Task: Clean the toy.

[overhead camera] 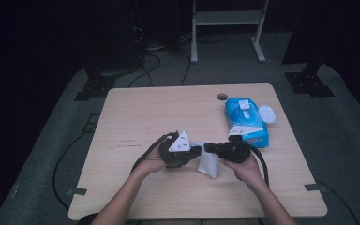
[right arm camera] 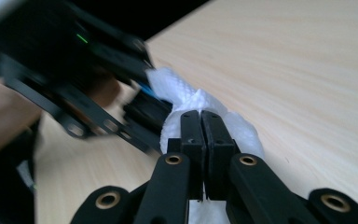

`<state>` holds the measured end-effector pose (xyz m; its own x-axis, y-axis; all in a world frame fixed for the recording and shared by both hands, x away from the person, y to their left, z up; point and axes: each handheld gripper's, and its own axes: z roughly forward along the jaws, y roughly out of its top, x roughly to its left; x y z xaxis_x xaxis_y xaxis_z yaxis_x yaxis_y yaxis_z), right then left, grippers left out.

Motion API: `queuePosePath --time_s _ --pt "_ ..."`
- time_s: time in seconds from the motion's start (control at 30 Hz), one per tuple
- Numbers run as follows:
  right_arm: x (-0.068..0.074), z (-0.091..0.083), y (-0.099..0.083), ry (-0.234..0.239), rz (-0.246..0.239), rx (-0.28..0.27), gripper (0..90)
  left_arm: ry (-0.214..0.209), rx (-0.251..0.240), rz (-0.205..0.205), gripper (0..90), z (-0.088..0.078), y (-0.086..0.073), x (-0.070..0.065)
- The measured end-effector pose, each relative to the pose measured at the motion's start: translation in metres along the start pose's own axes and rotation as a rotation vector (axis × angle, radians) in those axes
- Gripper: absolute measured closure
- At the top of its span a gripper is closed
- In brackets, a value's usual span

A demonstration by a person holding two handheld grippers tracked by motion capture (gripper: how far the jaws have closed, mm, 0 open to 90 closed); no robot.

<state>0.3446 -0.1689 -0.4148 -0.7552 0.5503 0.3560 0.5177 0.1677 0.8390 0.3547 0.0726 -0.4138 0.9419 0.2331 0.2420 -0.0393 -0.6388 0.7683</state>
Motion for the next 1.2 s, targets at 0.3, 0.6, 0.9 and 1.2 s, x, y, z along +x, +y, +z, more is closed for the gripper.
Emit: queuePosePath --time_s 0.3,0.6,0.9,1.2 --pt "0.009 -0.001 0.007 0.039 -0.03 -0.028 87.8 -0.004 0.009 0.004 65.8 0.005 0.001 -0.002" --pt "-0.017 -0.004 -0.01 -0.03 0.033 0.01 87.8 -0.006 0.059 -0.018 65.9 0.015 -0.001 0.004" --pt "-0.031 -0.013 -0.015 -0.074 0.059 0.023 87.8 -0.033 0.238 -0.033 65.9 0.042 0.012 0.016" --pt "-0.04 -0.024 -0.022 -0.106 0.073 0.047 87.8 -0.085 0.41 -0.026 64.6 0.069 0.022 0.024"
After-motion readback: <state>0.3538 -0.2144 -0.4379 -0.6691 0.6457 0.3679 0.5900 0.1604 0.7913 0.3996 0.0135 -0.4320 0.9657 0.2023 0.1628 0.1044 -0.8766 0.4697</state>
